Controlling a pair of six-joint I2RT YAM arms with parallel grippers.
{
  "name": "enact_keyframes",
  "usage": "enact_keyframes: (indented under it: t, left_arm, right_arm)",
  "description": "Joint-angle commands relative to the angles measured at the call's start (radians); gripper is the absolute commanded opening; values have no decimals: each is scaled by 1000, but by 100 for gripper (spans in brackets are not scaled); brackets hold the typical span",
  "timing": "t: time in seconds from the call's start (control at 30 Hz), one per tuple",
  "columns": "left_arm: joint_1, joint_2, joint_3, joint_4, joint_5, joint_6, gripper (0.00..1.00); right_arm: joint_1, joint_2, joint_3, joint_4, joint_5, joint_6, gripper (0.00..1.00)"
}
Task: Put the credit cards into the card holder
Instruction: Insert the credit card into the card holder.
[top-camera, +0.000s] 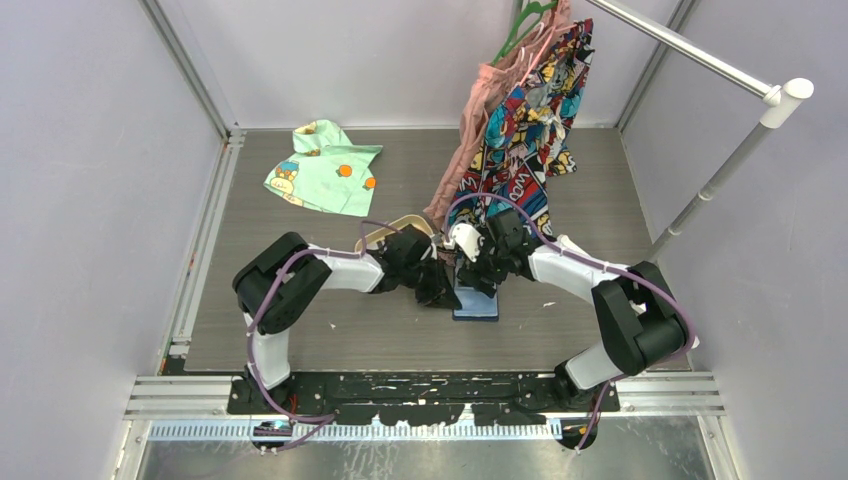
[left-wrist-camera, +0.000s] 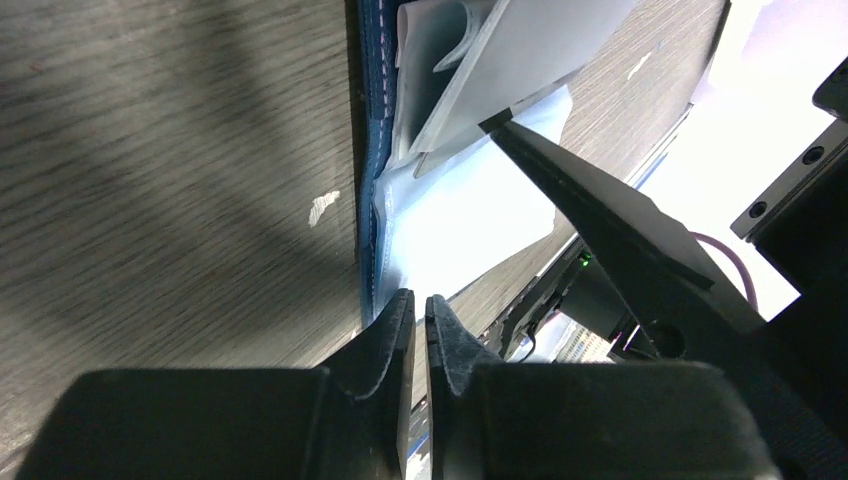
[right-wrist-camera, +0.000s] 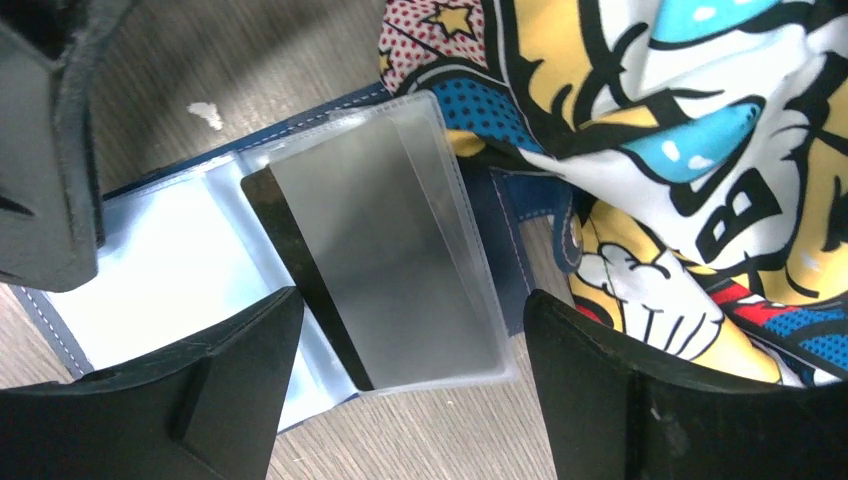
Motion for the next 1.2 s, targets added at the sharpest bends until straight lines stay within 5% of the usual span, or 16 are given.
enact_keyframes:
  t: [0.0, 0.2, 0.4, 0.73, 0.97, 1.0, 1.17]
  left_arm:
    - [7, 6, 34, -77, 24, 22, 10]
    - [6, 20, 50, -120, 26, 43, 10]
    - [7, 22, 62, -141, 18, 58, 11]
    - [-4, -176, 52, -143, -127, 141, 34]
    - [-5, -432, -52, -185, -285, 299, 36]
    - [-4, -470, -88, -162, -305, 319, 36]
    - [1, -684, -288, -2, -446, 375, 36]
  right_arm:
    - [-7, 0, 9, 67, 80, 48, 84]
    - [-37, -5, 21, 55, 70, 84, 82]
    - [-38, 19, 61, 21, 51, 145, 61]
    - [-166, 18, 162, -193, -155, 267, 66]
    - [-212, -91, 142, -425, -270, 16, 67]
    - [-213, -107, 119, -431, -261, -43, 65]
    - [-207, -87, 60, -433, -225, -205, 23]
